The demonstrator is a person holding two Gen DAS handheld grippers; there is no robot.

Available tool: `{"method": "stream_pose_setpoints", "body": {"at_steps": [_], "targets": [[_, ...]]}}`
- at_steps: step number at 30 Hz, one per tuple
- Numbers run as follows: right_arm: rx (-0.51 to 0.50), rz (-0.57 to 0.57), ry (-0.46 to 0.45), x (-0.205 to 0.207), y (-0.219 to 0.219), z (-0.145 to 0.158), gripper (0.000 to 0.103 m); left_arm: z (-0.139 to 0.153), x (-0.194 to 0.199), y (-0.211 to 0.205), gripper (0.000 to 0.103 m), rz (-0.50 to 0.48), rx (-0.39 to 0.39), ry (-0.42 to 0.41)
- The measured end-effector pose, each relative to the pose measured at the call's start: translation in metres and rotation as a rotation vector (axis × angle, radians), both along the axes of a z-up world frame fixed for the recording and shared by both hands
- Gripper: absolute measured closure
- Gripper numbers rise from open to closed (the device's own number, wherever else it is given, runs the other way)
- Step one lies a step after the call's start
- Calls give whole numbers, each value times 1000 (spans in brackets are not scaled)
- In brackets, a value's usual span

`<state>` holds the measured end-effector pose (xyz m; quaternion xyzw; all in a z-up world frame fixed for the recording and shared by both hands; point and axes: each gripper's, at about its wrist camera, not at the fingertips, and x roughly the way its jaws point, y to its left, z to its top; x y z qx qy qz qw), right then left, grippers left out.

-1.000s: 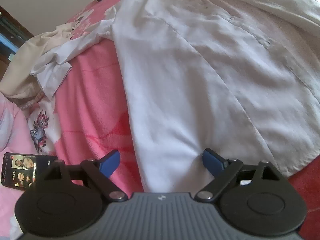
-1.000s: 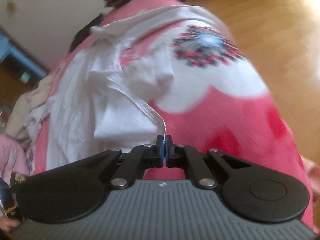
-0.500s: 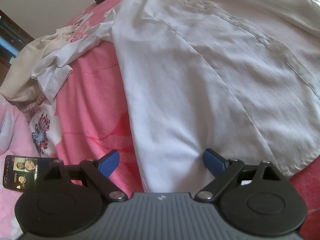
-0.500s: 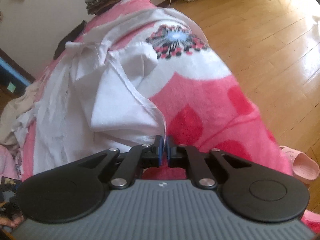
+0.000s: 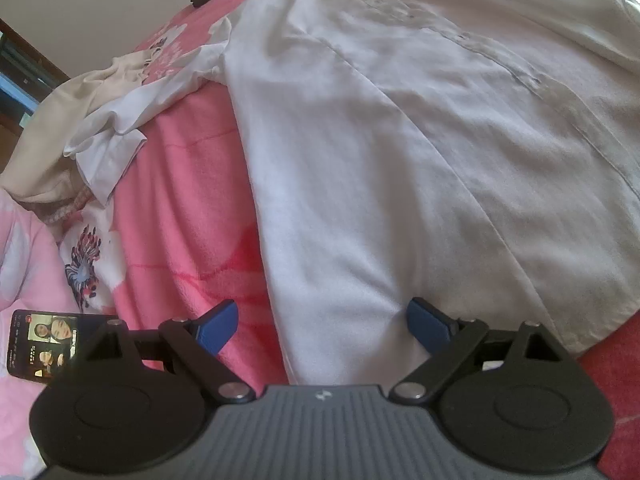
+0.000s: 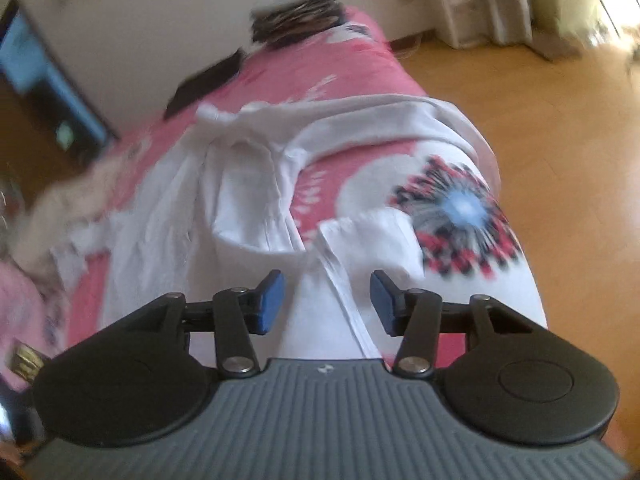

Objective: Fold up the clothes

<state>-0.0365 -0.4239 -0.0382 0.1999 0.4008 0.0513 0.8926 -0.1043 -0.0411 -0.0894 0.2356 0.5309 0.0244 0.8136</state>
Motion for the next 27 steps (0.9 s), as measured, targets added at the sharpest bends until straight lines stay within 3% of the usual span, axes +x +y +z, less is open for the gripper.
{"method": "stream_pose_setpoints", "body": {"at_steps": [4,5,6,7,11,14,16,18,21,27], "targets": [[-121,43,50,44,16,-14,62,-1,1,-1,11,-2,4,0],[-119,42,67,46,17,-17,91,-1,1,-2,11,1,2,2],[-116,39,84,47,17,-19,103,-1,1,-2,10,3,-2,3],[-113,37,100,48,17,-22,103,-1,1,-1,10,5,-5,5],[22,89,-94,13,21,15,103,-1,2,0,9,12,-15,8],[34,366,-261,-22,61,44,103,-1,3,1,9,16,-21,8],[-53,617,-284,-44,100,47,103,-1,3,3,9,19,-26,8],[-112,818,-246,-65,134,36,103,0,2,4,9,22,-31,7],[-234,1001,-177,-89,164,10,103,1,1,7,9,28,-41,8],[-302,1104,-113,-105,167,-3,103,2,2,13,9,45,-67,13]]}}
